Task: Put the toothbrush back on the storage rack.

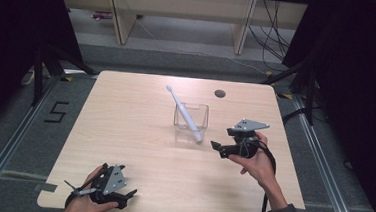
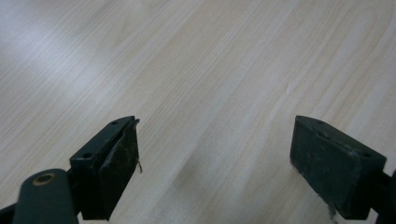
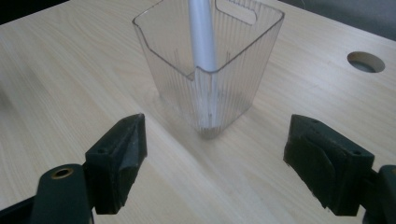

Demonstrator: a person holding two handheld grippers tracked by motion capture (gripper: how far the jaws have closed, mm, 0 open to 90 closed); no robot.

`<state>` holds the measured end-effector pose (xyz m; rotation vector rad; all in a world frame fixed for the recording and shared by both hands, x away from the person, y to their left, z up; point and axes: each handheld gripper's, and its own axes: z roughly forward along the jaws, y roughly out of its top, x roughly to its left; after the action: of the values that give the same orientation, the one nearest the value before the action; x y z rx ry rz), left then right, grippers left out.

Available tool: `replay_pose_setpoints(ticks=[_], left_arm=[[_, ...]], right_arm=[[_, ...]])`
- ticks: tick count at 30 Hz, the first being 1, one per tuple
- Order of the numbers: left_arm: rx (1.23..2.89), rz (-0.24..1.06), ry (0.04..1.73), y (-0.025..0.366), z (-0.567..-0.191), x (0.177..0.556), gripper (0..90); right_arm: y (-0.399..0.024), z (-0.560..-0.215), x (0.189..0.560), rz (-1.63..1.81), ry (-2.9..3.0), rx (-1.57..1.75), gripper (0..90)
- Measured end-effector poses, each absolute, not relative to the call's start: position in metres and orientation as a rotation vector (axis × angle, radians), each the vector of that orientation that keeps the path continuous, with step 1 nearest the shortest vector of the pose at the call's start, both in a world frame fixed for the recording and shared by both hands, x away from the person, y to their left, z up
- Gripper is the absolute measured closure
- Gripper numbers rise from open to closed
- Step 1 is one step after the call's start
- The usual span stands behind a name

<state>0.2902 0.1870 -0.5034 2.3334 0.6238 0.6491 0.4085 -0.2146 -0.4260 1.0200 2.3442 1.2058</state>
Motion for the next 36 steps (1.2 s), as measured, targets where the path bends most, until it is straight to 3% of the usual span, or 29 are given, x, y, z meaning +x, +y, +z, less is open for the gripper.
replay_pose_setpoints(ticks=[36], left_arm=[[2.329,0.666,0.614,0.187,-0.502,0.291,15.0]], right_arm=[[-0.223,-0.467,0.370,1.208,2.376,1.029,17.4]])
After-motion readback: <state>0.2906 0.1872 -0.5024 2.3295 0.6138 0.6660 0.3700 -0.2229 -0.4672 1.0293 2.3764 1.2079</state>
